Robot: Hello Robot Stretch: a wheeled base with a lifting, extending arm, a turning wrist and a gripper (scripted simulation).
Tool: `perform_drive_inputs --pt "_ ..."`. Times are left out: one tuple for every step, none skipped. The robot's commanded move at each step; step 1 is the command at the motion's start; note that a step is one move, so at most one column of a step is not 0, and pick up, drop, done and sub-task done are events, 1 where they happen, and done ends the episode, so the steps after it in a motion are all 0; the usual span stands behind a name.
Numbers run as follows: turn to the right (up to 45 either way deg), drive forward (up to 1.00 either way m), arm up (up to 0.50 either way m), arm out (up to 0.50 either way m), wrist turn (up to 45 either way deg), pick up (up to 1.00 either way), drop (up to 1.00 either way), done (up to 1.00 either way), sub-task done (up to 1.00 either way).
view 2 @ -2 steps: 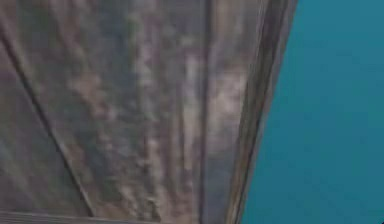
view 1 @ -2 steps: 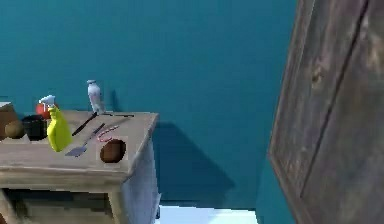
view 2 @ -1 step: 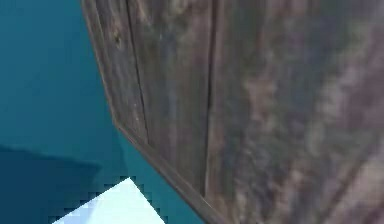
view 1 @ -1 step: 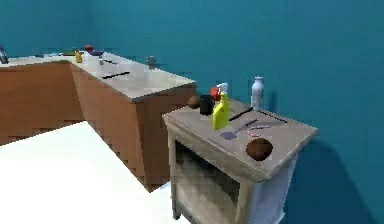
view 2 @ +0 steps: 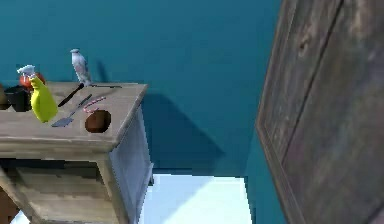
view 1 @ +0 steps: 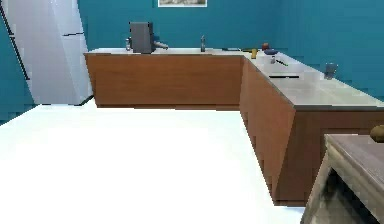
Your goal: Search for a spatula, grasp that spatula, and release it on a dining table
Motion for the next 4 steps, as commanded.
perform_drive_inputs --pt "-24.0 0.00 0.00 0.00 0.0 0.00 0.00 0.00 0.00" --pt "-3.0 0.00 0.00 0.00 0.0 0.00 0.00 0.00 0.00" --pt "45.0 0.00 0.00 0.00 0.0 0.00 0.00 0.00 0.00" --pt "45.0 0.00 0.00 0.00 0.0 0.00 0.00 0.00 0.00"
